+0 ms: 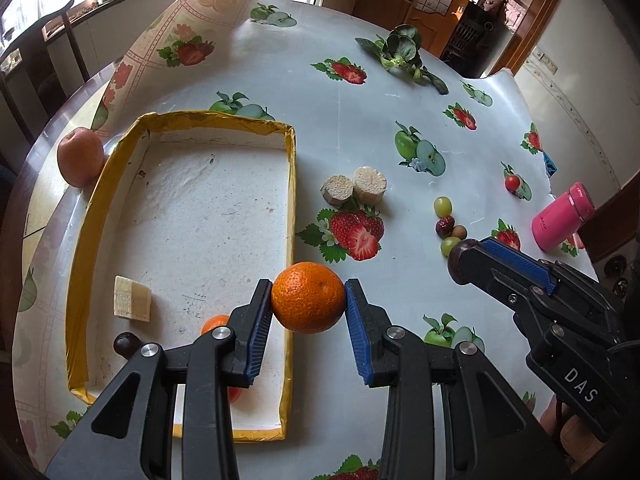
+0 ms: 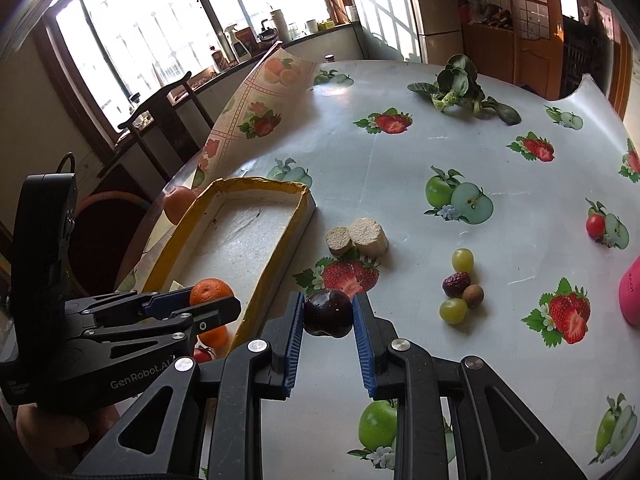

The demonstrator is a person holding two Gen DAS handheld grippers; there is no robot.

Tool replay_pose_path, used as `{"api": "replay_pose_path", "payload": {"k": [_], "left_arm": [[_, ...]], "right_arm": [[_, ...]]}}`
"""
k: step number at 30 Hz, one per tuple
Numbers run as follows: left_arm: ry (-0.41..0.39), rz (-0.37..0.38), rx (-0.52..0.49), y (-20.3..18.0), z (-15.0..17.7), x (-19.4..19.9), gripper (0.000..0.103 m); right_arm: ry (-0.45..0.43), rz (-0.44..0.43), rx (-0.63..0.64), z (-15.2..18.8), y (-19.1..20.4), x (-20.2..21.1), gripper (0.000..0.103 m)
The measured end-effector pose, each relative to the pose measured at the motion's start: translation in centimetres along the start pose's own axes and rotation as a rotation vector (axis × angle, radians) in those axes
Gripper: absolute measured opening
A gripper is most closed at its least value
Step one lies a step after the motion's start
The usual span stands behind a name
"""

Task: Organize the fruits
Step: 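Carry the mandarin into the yellow tray with the left tool while the right tool carries the plum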

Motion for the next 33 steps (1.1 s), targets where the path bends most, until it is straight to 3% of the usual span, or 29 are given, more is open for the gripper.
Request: {"api": "replay_pose_path", "payload": {"k": [33], "left_arm": [[0.003, -0.058, 0.108, 9.2, 1.3, 0.5, 0.034]], "right_arm": [[0.063, -0.067, 0.09, 1.2, 8.3, -4.4, 0.025]]}}
Point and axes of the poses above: each gripper's, at about its wrist camera, not at the fingertips, and x roughly against the way its jaws point, y to its left, z to its underside, the point moved 9 cm from there along -x, roughly the way its jaws point, and after that the axes turned 13 degrees about -x, right-handed, at the moved point
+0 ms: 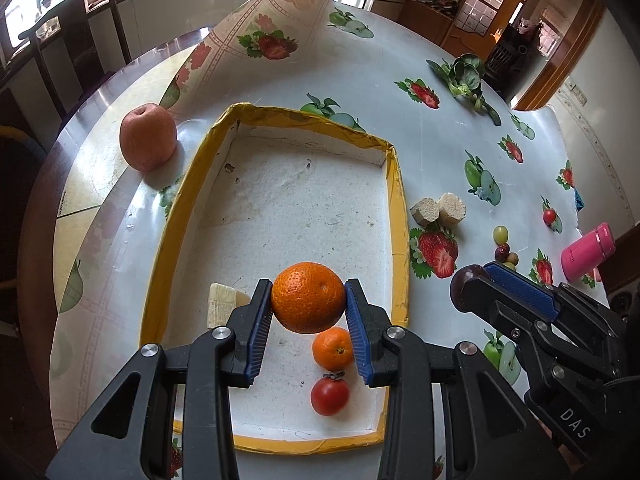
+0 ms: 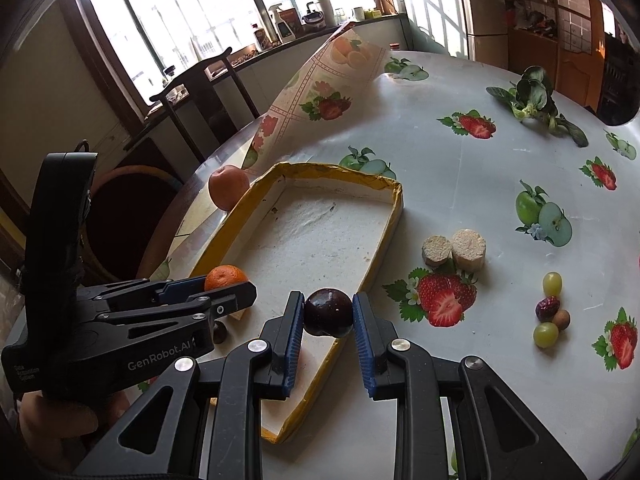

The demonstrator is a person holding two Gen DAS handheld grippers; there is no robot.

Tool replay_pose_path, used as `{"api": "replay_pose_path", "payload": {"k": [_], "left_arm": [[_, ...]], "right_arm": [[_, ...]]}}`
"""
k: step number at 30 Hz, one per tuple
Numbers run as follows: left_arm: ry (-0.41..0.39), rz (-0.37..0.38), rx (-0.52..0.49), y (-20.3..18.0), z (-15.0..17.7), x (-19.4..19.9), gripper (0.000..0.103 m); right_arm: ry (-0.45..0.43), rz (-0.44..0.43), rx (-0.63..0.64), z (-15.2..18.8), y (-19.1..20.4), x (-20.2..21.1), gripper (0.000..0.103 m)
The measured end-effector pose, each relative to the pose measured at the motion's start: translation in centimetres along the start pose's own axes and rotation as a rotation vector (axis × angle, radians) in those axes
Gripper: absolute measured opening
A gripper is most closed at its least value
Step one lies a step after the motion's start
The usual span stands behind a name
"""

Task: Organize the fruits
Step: 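Carry the mandarin into the yellow tray with the left tool while the right tool carries the plum, then open the left tool to drop the mandarin while the right tool releases the plum in the tray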

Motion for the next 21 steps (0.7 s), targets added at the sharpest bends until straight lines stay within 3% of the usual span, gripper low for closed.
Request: {"api": "replay_pose_path", "payload": {"k": [10, 21], "left_arm": [[0.021, -0.021, 0.051, 3.6, -2.1, -2.4, 0.034], [0.092, -0.033, 0.042, 4.1, -0.9, -6.3, 0.034]], "right_arm": [[0.053, -0.005, 0.042, -0.7, 2.2, -4.2, 0.025], [0.15, 0.025, 0.106, 1.9, 2.8, -9.5, 0.025]]}}
Point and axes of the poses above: each gripper's, at about its wrist camera, not at the fingertips, and x roughly against the way its jaws point, y to its left, z to its underside, the point moved 9 cm from there along -x, roughly the way its jaws point, and after that the axes turned 13 degrees about -x, right-handed, at the moved point
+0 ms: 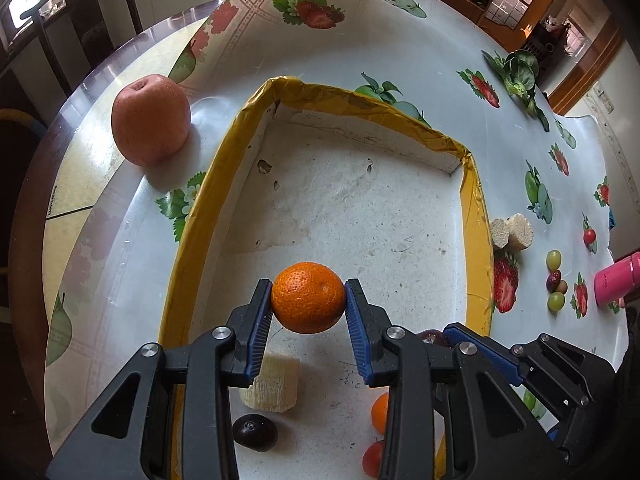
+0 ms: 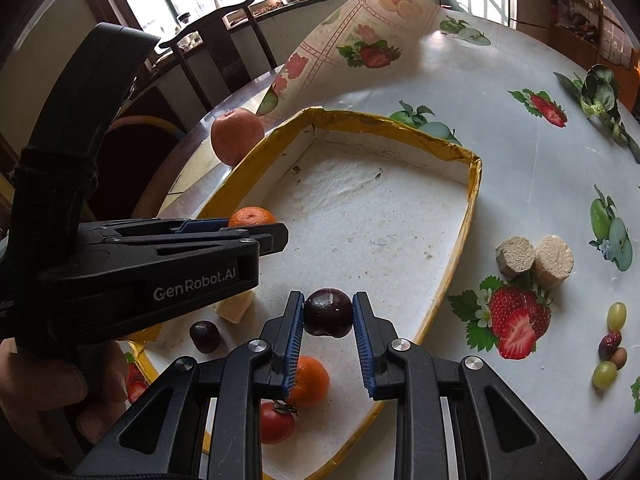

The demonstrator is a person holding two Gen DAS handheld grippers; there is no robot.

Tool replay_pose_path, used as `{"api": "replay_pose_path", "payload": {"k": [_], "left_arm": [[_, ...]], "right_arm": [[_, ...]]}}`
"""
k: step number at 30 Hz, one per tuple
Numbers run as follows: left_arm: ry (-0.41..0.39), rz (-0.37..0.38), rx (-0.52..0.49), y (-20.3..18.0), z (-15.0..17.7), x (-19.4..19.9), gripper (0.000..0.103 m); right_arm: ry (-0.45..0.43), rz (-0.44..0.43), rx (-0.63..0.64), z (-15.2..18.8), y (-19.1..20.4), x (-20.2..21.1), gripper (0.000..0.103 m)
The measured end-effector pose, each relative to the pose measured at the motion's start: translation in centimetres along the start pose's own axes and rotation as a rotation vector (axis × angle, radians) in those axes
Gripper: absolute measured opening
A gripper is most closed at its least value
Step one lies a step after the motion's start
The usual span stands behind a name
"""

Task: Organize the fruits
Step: 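Open the left tool to drop the mandarin while the right tool releases the plum in the tray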

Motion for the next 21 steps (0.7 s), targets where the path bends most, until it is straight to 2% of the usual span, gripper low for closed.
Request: {"api": "replay_pose_path", "payload": {"k": [9, 14, 16, 18, 21], "left_arm": [[0.048, -0.014, -0.011, -0.1, 1.0, -1.7, 0.034], [0.062, -0.011, 0.0, 0.1, 1.1, -1.6, 0.034], [0.057, -0.013, 0.008, 0.1, 1.0, -1.4, 0.035], [0.046, -0.016, 0.012, 0.2, 1.0, -0.8, 0.044], [0.025, -0.02, 0.013, 0.1, 0.7, 0.1, 0.05]], "right_arm": [[0.067, 0.029, 0.012, 1.3, -0.7, -2.6, 0.029], [0.069, 0.02, 0.01, 1.5, -0.7, -2.4, 0.03], [0.065, 0.017, 0.014, 1.5, -0.6, -2.1, 0.038], [0.053, 0.014, 0.017, 1.5, -0.4, -1.4, 0.044], [0.036, 0.012, 0.015, 1.5, -0.5, -0.4, 0.045]]}}
Point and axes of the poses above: each gripper's, at about its wrist camera, not at the fingertips, and x roughly against the way its jaws point, y to its left, z to its underside, the point moved 9 cm from there along -x, roughly the way its jaws point, and after that the axes turned 13 degrees about -x, right-handed, at the moved point
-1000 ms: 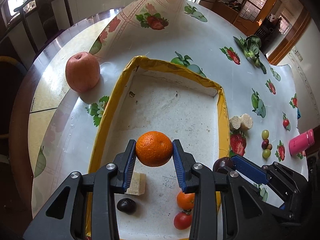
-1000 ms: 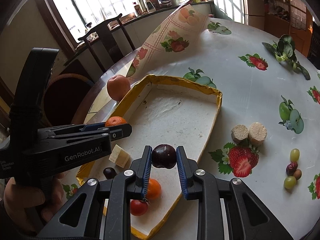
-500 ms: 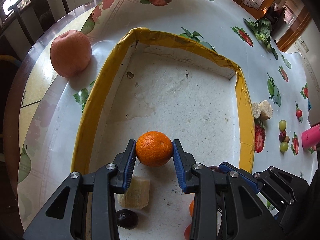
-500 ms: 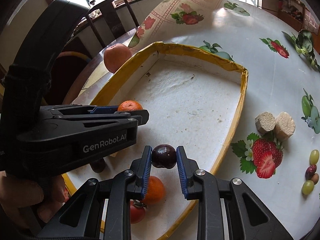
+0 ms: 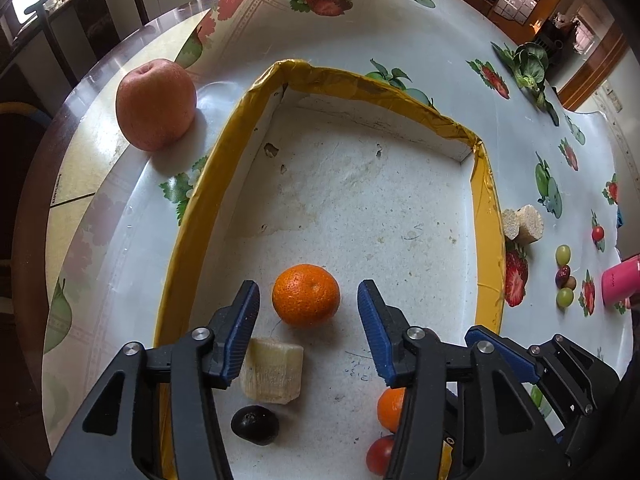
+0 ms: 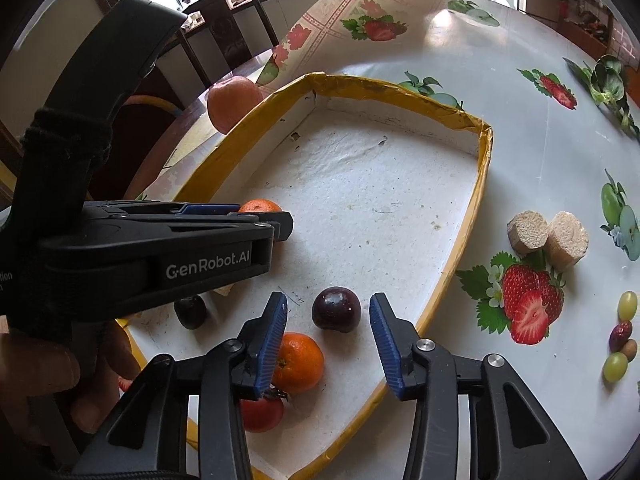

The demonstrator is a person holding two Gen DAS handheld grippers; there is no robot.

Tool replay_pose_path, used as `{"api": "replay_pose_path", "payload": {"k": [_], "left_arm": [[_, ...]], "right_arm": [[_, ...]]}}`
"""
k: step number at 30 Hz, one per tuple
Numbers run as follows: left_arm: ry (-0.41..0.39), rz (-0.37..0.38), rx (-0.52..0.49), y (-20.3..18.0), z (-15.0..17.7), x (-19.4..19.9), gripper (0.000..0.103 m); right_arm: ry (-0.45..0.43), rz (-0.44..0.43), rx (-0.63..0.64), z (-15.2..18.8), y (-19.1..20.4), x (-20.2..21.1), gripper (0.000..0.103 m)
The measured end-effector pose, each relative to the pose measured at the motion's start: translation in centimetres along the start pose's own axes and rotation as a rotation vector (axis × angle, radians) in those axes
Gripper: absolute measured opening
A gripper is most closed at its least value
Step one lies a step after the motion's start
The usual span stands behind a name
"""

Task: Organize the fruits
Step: 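Open the left tool to drop the mandarin while the right tool releases the plum in the tray, then move both tools back toward the rice cakes and grapes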

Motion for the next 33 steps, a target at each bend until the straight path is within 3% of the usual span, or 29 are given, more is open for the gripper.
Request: {"api": "replay_pose_path", "payload": {"k": [17, 33], "left_arm": [[-0.053, 0.022, -0.019, -3.0, 0.1, 3.6, 0.05], [-0.094, 0.077, -0.076, -8.4, 0.0, 5.9, 0.05]], "right_arm": [[-0.093, 0.008, -0.052, 0.8, -3.1, 7.0, 0.047], [-0.148, 0.069, -0.174, 3.3, -10.2, 11.9, 0.047]]}}
Point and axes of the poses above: each gripper's, at about its wrist camera, not at the fingertips, and x roughly against the way its jaws point, y to its left, z to its underside, the point moved 9 cm from there along -x, roughly the way its jaws point, and after that the axes turned 13 degrees about -x, right-handed, at the moved point
